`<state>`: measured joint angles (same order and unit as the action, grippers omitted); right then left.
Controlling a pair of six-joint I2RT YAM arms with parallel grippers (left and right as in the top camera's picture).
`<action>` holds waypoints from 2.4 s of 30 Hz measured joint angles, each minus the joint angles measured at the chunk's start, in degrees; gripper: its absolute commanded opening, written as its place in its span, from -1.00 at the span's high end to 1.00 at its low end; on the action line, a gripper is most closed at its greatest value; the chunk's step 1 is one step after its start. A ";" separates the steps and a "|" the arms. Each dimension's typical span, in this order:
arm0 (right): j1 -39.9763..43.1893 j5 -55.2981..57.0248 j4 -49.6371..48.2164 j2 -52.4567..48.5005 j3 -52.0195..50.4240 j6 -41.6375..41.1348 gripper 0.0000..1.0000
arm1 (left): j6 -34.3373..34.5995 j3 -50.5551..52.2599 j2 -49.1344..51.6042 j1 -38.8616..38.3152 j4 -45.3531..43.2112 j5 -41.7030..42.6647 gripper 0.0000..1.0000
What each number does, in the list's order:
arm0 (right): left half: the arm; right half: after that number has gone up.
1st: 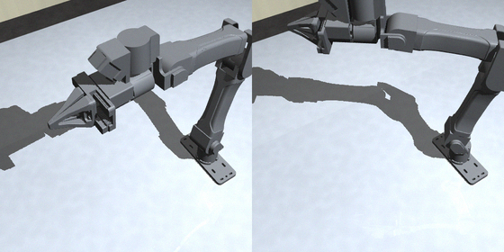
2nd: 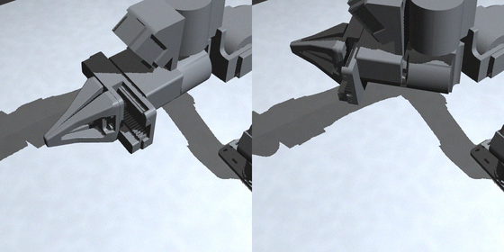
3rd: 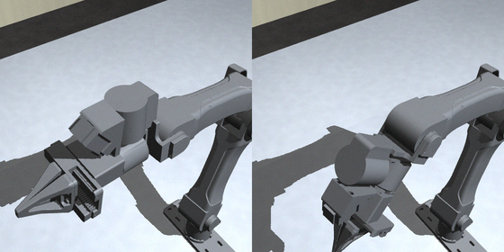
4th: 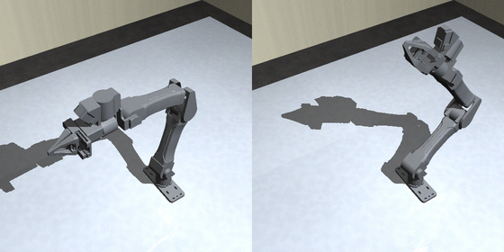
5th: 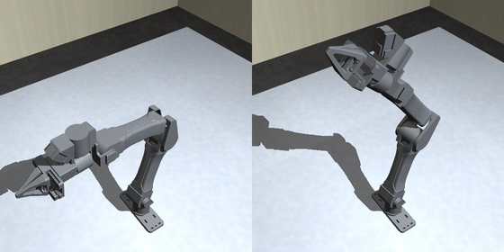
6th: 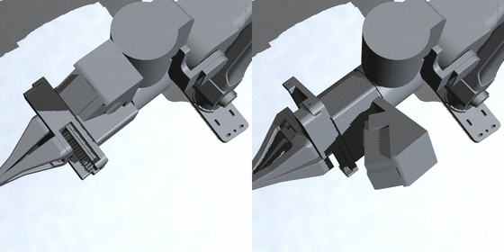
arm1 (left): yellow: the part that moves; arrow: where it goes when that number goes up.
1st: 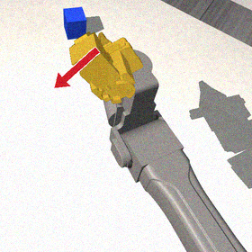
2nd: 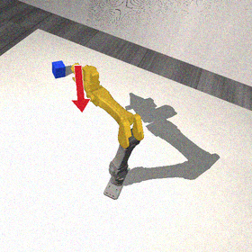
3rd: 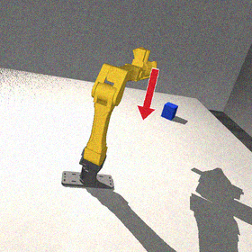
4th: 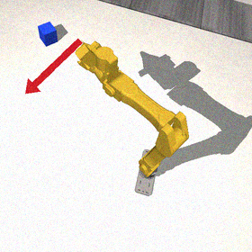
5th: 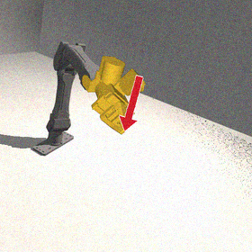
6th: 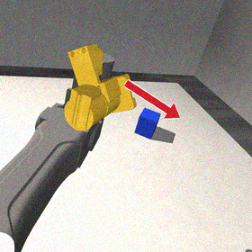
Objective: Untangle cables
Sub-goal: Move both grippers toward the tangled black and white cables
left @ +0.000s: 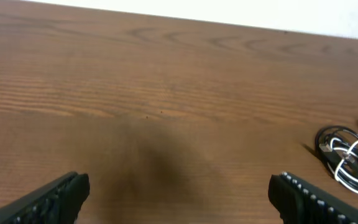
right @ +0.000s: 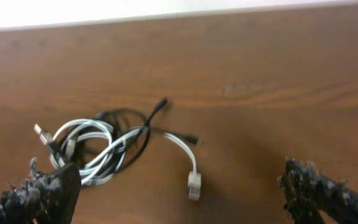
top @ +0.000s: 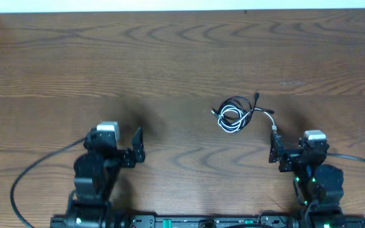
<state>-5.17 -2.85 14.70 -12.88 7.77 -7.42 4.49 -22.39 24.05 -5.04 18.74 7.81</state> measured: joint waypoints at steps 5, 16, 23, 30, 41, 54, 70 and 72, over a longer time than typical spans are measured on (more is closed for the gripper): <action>-0.07 -2.38 3.43 -10.88 8.72 -0.04 -0.99 | 0.02 -9.81 12.57 0.00 6.97 0.24 -0.93; -0.28 -5.44 22.99 -40.81 30.88 2.01 -0.99 | 0.02 -24.15 33.14 0.00 22.69 7.19 -0.93; -0.31 -7.08 27.02 -56.04 41.46 1.86 -0.99 | 0.04 -24.15 36.33 0.00 24.57 8.68 -0.93; -0.33 -15.02 20.70 -61.92 41.83 0.24 -0.29 | 0.22 -24.15 36.33 0.00 24.06 8.90 -0.93; -5.64 -14.80 14.82 -73.90 41.90 -7.52 -0.01 | 0.37 -24.15 36.33 0.00 17.03 17.73 -0.93; -13.16 -9.18 6.99 -85.88 42.45 -17.57 0.91 | 1.53 -24.15 36.33 0.00 17.44 19.32 -0.93; -23.85 -16.46 5.05 -87.62 42.80 -19.15 0.98 | 1.64 -24.15 36.87 0.00 18.21 21.03 -0.43; -24.63 -17.55 3.87 -87.89 42.80 -19.15 0.98 | 1.68 -24.15 38.12 0.00 18.23 21.73 -0.40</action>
<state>-29.80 -20.40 18.57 -100.77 50.57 -26.57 6.17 -46.54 62.17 -5.04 36.97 29.54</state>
